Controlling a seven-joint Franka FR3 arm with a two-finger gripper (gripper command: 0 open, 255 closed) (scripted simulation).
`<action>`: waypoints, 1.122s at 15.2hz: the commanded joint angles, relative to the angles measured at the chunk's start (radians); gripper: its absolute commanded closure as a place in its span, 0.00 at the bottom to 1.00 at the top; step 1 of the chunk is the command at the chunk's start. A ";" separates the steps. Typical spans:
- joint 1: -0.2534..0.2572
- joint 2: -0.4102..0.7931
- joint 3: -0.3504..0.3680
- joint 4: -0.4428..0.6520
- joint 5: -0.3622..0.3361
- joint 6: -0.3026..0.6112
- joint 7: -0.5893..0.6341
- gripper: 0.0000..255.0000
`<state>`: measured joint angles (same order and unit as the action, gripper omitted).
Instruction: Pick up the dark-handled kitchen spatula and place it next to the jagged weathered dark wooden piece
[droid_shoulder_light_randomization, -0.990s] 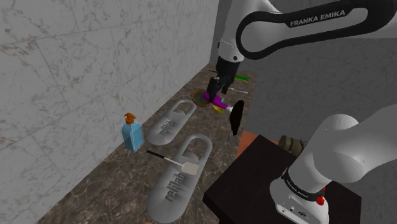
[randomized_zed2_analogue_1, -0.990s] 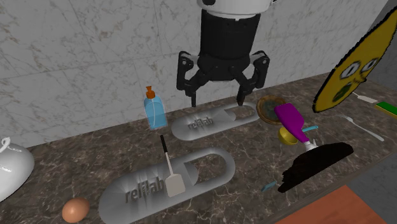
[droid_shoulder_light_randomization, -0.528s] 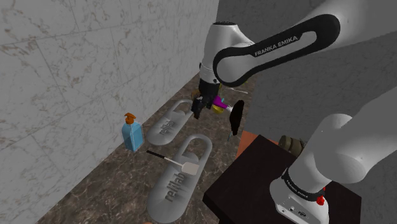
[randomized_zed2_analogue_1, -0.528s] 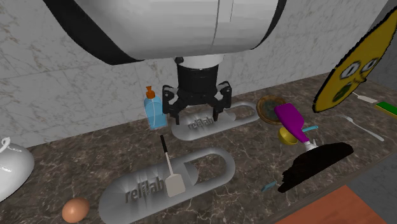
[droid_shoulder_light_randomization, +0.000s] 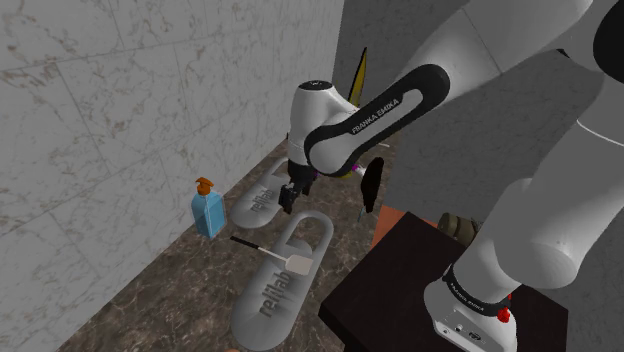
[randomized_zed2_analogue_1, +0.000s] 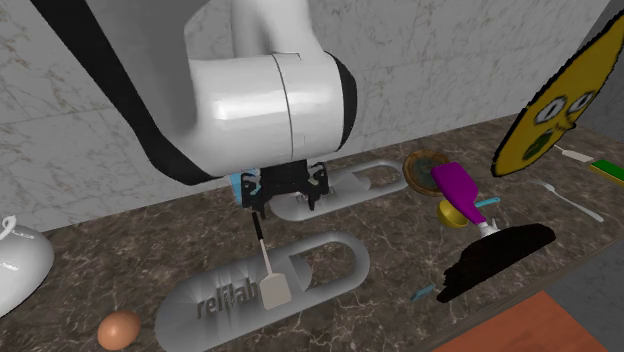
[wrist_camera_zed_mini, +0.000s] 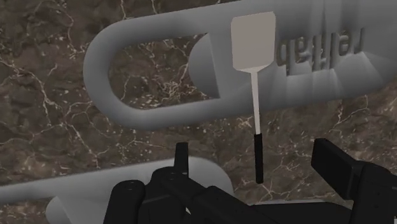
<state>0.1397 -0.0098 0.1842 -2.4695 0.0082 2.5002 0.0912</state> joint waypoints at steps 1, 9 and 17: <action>0.010 0.079 0.010 0.023 -0.027 0.051 0.019 0.00; 0.083 0.394 -0.008 0.171 -0.160 0.190 0.101 0.00; 0.139 0.576 -0.047 0.264 -0.215 0.270 0.135 0.00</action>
<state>0.2743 0.5518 0.1415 -2.2134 -0.2034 2.7625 0.2228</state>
